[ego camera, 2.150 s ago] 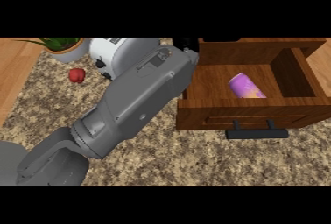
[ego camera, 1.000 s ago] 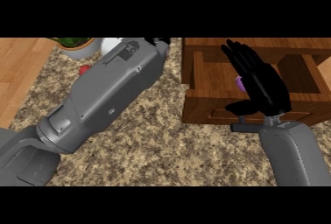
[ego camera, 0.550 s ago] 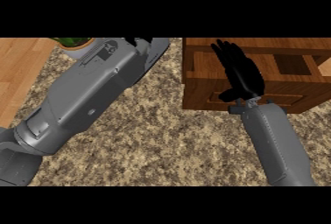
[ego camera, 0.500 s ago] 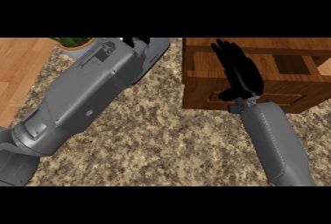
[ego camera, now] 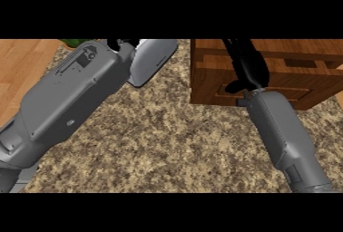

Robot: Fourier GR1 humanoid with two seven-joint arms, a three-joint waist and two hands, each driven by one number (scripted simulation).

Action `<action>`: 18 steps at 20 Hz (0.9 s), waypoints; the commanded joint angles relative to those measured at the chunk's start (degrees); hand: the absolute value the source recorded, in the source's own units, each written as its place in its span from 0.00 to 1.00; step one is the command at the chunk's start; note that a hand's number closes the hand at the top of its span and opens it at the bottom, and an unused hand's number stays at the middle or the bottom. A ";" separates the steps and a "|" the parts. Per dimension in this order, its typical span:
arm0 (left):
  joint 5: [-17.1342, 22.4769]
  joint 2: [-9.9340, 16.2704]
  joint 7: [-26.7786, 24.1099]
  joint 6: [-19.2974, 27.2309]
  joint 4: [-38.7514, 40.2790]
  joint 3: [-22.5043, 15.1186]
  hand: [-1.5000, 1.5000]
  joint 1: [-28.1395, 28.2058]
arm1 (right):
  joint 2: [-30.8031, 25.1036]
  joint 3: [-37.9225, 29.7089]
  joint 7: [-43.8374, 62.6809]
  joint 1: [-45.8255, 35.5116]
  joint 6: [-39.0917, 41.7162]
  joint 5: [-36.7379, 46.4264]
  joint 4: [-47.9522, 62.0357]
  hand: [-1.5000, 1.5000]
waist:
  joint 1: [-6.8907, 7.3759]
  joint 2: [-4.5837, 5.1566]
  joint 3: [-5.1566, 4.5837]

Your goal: Pick up the can, place it into the drawer and close the drawer

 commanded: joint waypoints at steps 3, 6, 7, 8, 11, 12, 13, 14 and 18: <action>-0.99 2.87 2.81 0.84 -4.86 0.40 0.00 2.05 | -1.98 -4.48 -1.78 -5.93 -6.04 -1.20 11.84 0.00 | 0.89 1.29 0.95; -1.59 3.98 3.69 0.04 -5.82 1.04 0.00 1.97 | -0.17 -4.21 -1.35 -7.54 -10.13 0.26 15.48 0.00 | 0.36 1.28 0.95; -1.70 2.58 5.09 2.20 -6.44 0.42 0.00 1.42 | -0.65 -4.63 -0.10 -9.09 -11.13 0.88 16.61 0.00 | 0.69 1.36 0.96; -2.30 3.16 4.48 1.56 -7.00 -0.17 0.00 2.95 | -0.98 -5.31 -1.45 -8.00 -12.87 0.28 17.96 0.00 | 0.91 1.51 0.98; -2.63 4.78 4.36 -0.46 -7.67 0.86 0.00 2.15 | -2.88 -6.86 -0.91 -13.29 -12.79 -0.02 20.75 0.00 | 1.61 1.97 0.98; -3.94 3.33 5.16 1.83 -6.92 -0.56 0.00 0.82 | -1.22 -6.15 0.40 -14.00 -15.04 1.17 21.20 0.00 | 1.40 1.96 1.01; -2.95 3.92 4.75 1.70 -9.93 0.65 0.00 3.67 | -2.16 -6.91 0.49 -15.21 -14.20 0.63 22.15 0.00 | 1.98 1.76 0.95; -3.30 4.20 4.55 0.99 -9.27 0.66 0.00 4.00 | -2.58 -6.79 1.23 -16.31 -13.78 1.23 23.39 0.00 | 1.77 1.91 0.94; -3.57 6.09 5.09 -0.17 -10.14 1.53 0.00 4.79 | -3.30 -6.68 3.98 -20.26 -13.49 2.44 25.34 0.00 | 2.05 2.01 0.90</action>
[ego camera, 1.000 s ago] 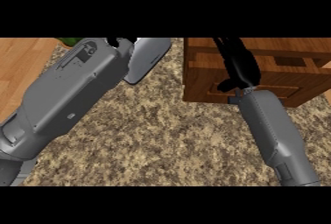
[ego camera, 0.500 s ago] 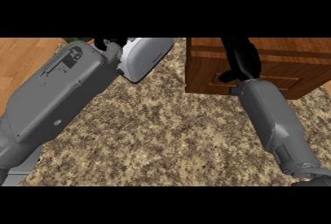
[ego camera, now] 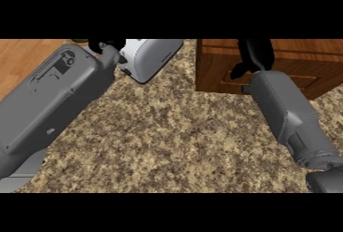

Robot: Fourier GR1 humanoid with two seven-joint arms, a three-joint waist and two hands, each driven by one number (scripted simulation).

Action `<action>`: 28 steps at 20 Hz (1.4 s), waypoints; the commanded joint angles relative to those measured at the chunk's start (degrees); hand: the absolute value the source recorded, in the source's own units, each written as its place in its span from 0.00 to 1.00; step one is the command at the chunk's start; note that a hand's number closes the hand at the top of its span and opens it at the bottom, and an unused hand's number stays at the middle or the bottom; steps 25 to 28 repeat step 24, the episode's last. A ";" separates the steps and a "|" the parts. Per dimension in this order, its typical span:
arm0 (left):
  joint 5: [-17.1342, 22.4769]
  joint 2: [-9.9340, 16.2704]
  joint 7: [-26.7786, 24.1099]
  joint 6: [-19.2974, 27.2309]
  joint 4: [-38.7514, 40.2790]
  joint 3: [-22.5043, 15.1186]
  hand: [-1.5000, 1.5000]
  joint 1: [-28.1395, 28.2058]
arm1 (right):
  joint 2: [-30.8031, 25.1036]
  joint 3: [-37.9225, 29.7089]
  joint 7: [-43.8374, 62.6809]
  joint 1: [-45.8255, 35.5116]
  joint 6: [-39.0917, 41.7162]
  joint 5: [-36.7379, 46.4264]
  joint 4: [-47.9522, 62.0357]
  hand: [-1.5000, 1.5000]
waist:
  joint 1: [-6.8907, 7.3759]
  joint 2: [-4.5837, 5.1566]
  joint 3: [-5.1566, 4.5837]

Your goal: Pick up the can, place it into the drawer and close the drawer

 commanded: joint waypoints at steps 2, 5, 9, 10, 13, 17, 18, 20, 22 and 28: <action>-0.05 1.44 3.16 -0.23 -3.35 -0.22 0.00 -0.73 | -2.85 -1.49 1.69 -4.63 -1.34 0.06 2.69 0.00 | 1.91 0.38 0.01; -0.87 0.47 1.97 -0.37 -2.40 -0.35 0.00 0.44 | -1.39 -0.76 4.28 -7.78 0.01 1.24 4.15 0.00 | 1.31 0.60 -0.04; -1.46 2.13 2.32 -0.51 -4.29 -0.45 0.00 1.98 | -2.09 -2.84 -0.34 -8.91 2.61 -1.40 5.05 0.00 | 1.82 0.57 0.02; -1.21 1.42 2.80 0.25 -4.91 -0.06 0.00 1.34 | -2.49 -3.39 -2.77 -10.45 6.92 -2.35 5.98 0.00 | 1.67 0.41 0.02; -1.18 1.60 2.68 0.13 -5.95 -0.34 0.00 2.94 | 1.05 -10.25 -8.49 -9.11 7.55 -10.39 5.11 0.00 | 2.15 0.45 0.19; -1.23 2.76 3.16 -0.27 -6.73 0.20 0.00 2.43 | 0.49 -18.51 -11.38 -9.96 12.35 -18.84 5.19 0.00 | 2.19 0.53 0.31; -0.86 3.49 3.45 -0.82 -7.73 0.45 0.00 3.15 | -0.23 -20.47 -12.57 -10.69 14.29 -20.94 4.92 0.00 | 2.37 0.11 0.27; -1.15 3.45 3.85 -0.36 -7.95 0.30 0.00 3.17 | 1.01 -22.56 -13.88 -10.15 14.57 -23.10 5.12 0.00 | 2.02 0.20 0.20; -1.13 2.99 3.57 -0.44 -8.41 0.16 0.00 4.83 | -0.50 -23.58 -15.91 -10.59 16.35 -24.09 5.10 0.00 | 1.78 0.41 0.10; -1.67 3.96 3.14 -0.29 -9.43 0.45 0.00 5.75 | -0.45 -24.32 -16.83 -10.03 16.63 -24.72 5.55 0.00 | 1.84 0.32 0.04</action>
